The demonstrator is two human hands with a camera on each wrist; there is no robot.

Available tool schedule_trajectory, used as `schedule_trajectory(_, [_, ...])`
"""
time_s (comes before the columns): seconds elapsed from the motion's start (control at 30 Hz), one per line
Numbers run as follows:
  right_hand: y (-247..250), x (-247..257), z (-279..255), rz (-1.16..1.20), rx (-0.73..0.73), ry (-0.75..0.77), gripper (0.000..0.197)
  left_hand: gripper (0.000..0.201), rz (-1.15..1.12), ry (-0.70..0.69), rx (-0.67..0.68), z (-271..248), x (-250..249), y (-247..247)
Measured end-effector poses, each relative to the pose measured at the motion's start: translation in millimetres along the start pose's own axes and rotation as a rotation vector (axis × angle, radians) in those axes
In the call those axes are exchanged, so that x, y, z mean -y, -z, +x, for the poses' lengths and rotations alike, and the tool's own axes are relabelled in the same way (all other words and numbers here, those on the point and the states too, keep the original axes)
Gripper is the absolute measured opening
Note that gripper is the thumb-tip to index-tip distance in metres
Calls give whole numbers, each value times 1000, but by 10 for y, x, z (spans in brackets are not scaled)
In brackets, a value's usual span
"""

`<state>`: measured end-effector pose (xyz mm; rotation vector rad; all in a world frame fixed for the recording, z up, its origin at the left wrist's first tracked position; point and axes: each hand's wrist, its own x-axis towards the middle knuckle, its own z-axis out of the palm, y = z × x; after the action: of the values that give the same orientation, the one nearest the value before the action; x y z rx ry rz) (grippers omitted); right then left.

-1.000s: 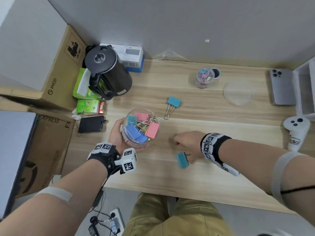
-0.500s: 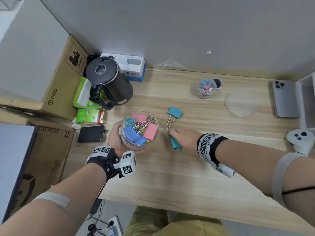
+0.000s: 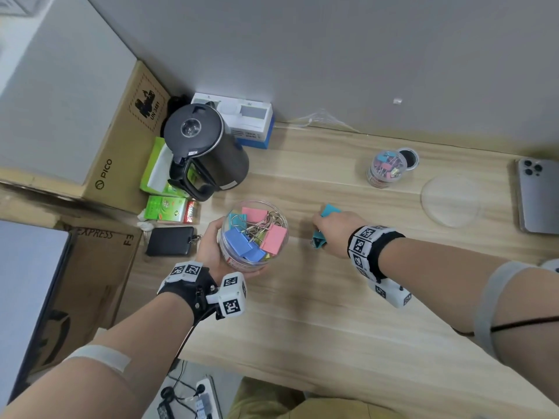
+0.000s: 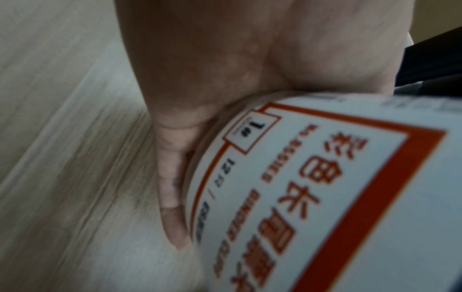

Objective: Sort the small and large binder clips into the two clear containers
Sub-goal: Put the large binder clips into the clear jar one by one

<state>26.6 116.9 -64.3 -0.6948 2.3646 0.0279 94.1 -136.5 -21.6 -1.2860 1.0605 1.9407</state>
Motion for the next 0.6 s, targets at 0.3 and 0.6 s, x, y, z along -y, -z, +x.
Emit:
schedule_trajectory(0.3, [137, -147, -201, -73, -26, 85, 16, 64, 88, -56, -15, 65, -39, -183])
schedule_trajectory(0.6, [525, -299, -473, 595, -281, -71, 13, 78, 73, -12, 30, -117, -47, -333])
